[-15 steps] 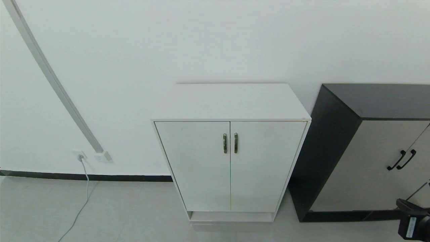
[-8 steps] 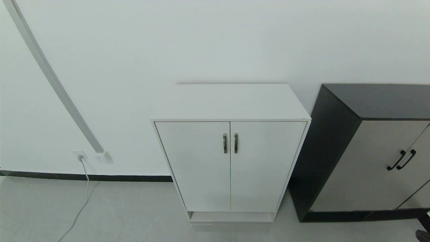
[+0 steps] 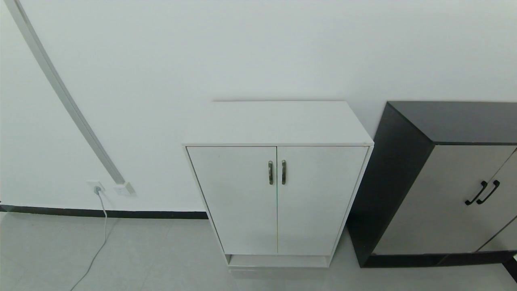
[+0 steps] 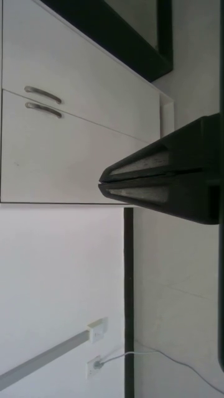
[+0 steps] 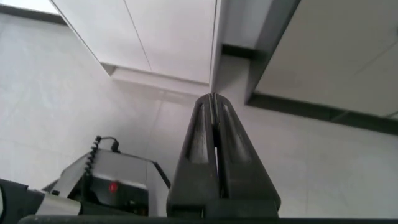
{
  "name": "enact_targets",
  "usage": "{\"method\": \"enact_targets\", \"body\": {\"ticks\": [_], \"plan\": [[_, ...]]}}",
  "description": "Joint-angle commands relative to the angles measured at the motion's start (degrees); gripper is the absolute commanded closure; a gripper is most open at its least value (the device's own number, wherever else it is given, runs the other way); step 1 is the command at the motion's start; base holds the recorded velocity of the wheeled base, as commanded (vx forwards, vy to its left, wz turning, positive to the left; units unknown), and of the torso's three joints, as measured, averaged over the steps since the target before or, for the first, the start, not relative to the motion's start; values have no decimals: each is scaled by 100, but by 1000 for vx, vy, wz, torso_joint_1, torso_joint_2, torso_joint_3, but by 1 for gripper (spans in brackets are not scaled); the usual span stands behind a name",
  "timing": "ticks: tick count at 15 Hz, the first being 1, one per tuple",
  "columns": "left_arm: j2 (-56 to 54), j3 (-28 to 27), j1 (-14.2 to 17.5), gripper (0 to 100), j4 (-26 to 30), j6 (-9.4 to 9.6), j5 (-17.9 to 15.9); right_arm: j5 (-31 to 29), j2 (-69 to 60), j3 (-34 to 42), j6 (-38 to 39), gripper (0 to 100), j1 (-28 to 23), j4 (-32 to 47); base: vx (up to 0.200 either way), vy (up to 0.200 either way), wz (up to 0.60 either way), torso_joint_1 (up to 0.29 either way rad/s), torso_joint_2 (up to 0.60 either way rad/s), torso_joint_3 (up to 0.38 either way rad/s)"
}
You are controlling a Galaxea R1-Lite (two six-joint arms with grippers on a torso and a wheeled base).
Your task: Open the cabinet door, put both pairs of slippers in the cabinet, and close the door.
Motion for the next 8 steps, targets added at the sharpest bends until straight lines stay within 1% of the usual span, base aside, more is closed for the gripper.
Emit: {"method": "enact_targets", "body": {"ticks": [1,3,4,5,7,8], "plan": [[7,2,0,100,-2,-4,-2,32,-391,-5,-58,100,37,6,0,0,0,0,0,0],[7,2,0,100,-2,-4,-2,410,-611,30,-111,100,72,6,0,0,0,0,0,0],[7,2,0,100,6,-12,-2,453,-567,127,-67,100,-25,-38,0,0,0,0,0,0],[7,2,0,100,-2,-12,-2,445,-567,127,-41,100,-333,-47,0,0,0,0,0,0],[7,2,0,100,-2,-12,-2,453,-664,127,-58,100,-1132,-47,0,0,0,0,0,0],[7,2,0,100,-2,-12,-2,453,-795,127,-58,100,-1247,-47,0,0,0,0,0,0]]}}
